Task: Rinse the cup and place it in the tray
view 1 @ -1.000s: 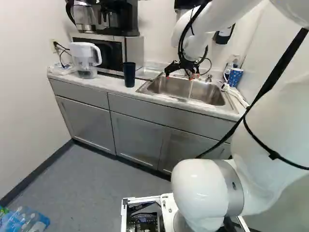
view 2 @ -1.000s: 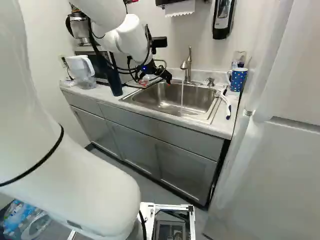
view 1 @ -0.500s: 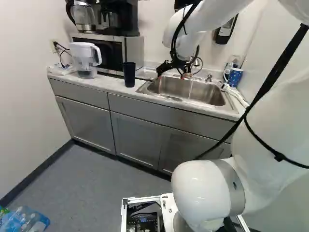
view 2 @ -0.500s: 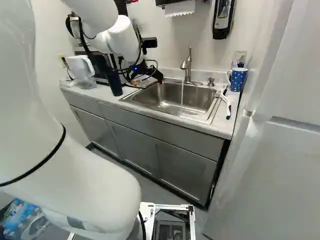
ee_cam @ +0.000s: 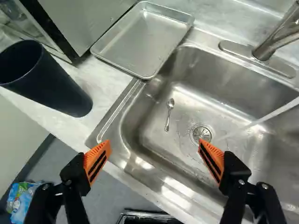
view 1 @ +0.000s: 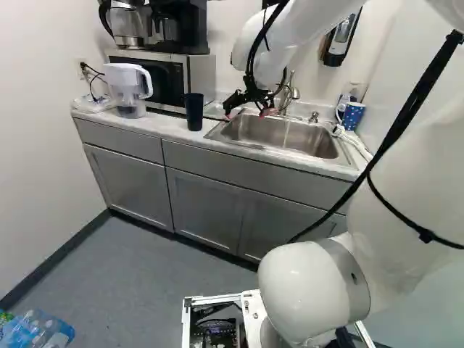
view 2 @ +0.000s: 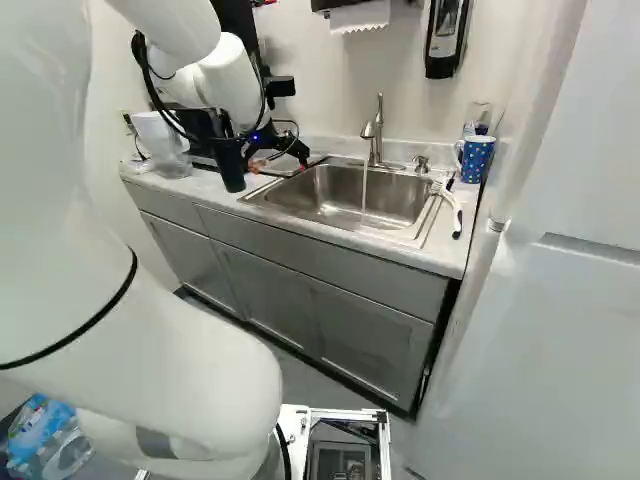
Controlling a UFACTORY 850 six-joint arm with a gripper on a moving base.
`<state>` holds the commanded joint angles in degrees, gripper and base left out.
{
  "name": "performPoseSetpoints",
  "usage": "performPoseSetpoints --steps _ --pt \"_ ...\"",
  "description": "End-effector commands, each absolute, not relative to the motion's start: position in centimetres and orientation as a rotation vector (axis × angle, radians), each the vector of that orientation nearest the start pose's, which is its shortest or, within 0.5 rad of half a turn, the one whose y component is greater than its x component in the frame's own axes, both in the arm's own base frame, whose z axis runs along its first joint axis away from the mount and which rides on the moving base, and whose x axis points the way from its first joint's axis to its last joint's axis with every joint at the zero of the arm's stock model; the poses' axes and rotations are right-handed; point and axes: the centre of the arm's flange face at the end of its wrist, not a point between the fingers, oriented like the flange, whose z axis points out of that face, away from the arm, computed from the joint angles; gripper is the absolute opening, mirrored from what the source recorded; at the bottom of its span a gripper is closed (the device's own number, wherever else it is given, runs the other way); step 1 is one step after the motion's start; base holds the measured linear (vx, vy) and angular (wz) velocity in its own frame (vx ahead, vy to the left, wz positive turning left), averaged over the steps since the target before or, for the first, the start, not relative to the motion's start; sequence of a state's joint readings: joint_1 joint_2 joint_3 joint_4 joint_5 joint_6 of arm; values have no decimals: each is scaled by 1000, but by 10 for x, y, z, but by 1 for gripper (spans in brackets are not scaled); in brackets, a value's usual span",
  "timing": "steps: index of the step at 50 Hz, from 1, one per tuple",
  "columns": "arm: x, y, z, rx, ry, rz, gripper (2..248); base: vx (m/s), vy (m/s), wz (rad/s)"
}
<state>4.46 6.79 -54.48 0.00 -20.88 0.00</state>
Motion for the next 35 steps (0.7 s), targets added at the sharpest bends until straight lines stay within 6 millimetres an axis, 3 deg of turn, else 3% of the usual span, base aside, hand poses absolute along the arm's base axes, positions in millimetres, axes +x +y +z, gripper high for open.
performPoseSetpoints --steps 35 --pt "465 93 610 -2873 -285 -1054 247 0 0 0"
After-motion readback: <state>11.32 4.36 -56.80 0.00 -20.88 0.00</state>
